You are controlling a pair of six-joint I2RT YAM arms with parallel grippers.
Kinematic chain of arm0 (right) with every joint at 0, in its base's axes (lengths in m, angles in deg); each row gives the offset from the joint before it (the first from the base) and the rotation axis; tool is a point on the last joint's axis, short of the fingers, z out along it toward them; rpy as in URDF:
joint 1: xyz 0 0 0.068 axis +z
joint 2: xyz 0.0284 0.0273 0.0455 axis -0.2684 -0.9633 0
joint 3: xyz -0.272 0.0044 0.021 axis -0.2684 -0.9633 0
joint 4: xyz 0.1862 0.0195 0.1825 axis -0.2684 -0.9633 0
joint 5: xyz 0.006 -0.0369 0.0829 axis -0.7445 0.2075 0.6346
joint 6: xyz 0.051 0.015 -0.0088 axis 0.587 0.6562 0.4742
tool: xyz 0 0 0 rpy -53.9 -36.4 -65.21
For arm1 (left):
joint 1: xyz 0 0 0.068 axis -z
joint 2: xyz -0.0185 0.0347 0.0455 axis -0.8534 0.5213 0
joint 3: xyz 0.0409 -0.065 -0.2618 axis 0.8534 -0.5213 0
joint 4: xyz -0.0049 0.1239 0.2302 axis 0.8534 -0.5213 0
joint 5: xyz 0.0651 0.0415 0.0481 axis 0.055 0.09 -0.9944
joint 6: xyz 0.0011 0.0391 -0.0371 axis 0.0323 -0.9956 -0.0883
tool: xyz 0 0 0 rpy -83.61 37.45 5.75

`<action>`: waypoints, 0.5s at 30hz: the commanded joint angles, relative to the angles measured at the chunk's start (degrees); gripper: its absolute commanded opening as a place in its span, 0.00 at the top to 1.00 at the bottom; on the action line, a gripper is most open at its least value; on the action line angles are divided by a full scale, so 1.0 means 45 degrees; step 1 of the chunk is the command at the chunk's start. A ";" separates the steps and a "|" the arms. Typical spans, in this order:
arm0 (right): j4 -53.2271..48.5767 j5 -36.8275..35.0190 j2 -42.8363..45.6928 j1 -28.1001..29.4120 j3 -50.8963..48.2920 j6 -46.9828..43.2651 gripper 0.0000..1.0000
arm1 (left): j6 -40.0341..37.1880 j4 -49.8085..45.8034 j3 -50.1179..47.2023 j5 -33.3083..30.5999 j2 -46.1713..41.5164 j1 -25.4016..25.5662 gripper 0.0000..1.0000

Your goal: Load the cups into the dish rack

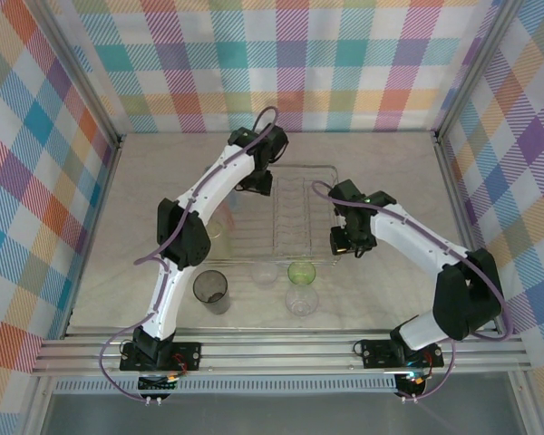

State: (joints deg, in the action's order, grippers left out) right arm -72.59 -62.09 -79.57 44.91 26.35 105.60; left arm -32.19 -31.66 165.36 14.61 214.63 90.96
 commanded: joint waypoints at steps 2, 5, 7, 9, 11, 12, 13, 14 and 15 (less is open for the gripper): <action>-0.0837 -0.0244 0.0598 0.0081 0.0213 0.0027 0.42 | -0.0258 -0.0001 0.0607 0.0251 0.0389 -0.0106 0.70; -0.0949 -0.0291 0.0810 0.0081 0.0282 0.0118 0.37 | -0.0301 0.0161 0.0610 0.0393 0.0447 -0.0106 0.53; -0.1025 -0.0348 0.0976 0.0081 0.0336 0.0152 0.36 | -0.0505 0.0360 0.0610 0.0649 0.0414 -0.0106 0.46; -0.1275 -0.0351 0.1007 0.0080 0.0488 0.0161 0.35 | -0.0603 0.0496 0.0677 0.0695 0.0396 -0.0106 0.34; -0.1505 -0.0293 0.0983 0.0081 0.0630 0.0161 0.35 | -0.0640 0.0560 0.0793 0.0623 0.0396 -0.0106 0.27; -0.1590 -0.0273 0.1000 0.0097 0.0663 0.0163 0.34 | -0.0678 0.0574 0.0858 0.0578 0.0394 -0.0106 0.22; -0.1633 -0.0258 0.1019 0.0100 0.0682 0.0191 0.34 | -0.0710 0.0599 0.0915 0.0520 0.0387 -0.0106 0.15; -0.1662 -0.0201 0.1073 0.0113 0.0702 0.0198 0.33 | -0.0739 0.0614 0.0954 0.0487 0.0395 -0.0106 0.11; -0.1716 -0.0142 0.1107 0.0117 0.0726 0.0218 0.33 | -0.0786 0.0639 0.1009 0.0465 0.0396 -0.0106 0.07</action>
State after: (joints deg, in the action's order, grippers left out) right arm -77.44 -62.88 -76.00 44.91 27.99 105.82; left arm -34.77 -29.67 167.86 17.02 215.70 90.63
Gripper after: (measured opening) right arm 0.669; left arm 0.908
